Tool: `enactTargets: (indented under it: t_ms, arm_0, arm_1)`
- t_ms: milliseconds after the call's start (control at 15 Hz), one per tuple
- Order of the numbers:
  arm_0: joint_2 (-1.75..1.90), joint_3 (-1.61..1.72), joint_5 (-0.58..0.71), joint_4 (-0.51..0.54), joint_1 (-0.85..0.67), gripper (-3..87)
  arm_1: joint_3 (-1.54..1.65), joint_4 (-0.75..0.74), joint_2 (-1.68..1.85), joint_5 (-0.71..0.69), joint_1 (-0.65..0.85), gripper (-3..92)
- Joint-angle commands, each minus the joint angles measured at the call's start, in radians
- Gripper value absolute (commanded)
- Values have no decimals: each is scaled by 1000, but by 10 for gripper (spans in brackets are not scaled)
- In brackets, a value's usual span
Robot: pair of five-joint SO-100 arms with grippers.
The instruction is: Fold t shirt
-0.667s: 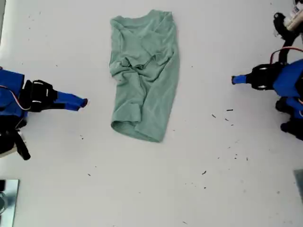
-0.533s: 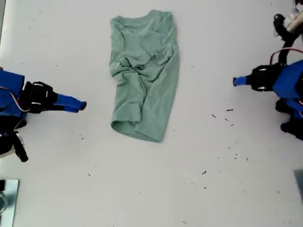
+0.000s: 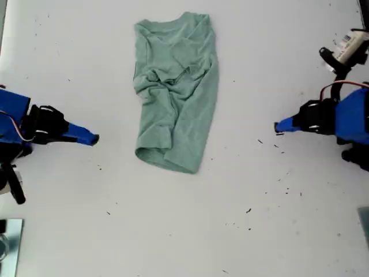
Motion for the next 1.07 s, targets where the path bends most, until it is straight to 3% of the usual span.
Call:
enactTargets:
  t_ms: [0,133,333,400,467,533,600,1000]
  arm_0:
    - [-222,-284,-77,20,61,-2]
    - [-637,-680,-91,123,89,-2]
    - [-1206,-1325,18,408,94,-2]
    - [-1310,-1417,112,408,66,-2]
    - [-1394,-1479,209,405,43,66]
    - [-1479,-1539,293,414,35,272]
    - [-1548,-1565,350,416,14,302]
    - [-1844,-1511,531,311,-172,347]
  arm_1:
    - [-377,-41,-390,8,-77,24]
    - [-857,-3,-884,-29,-143,23]
    - [-1489,94,-1427,-106,-187,14]
    - [-1578,95,-1513,-127,-186,9]
    - [-1597,89,-1554,-133,-178,77]
    - [-1597,64,-1578,-156,-175,268]
    - [-1620,49,-1620,-176,-173,313]
    - [-1852,35,-2005,-176,-181,317]
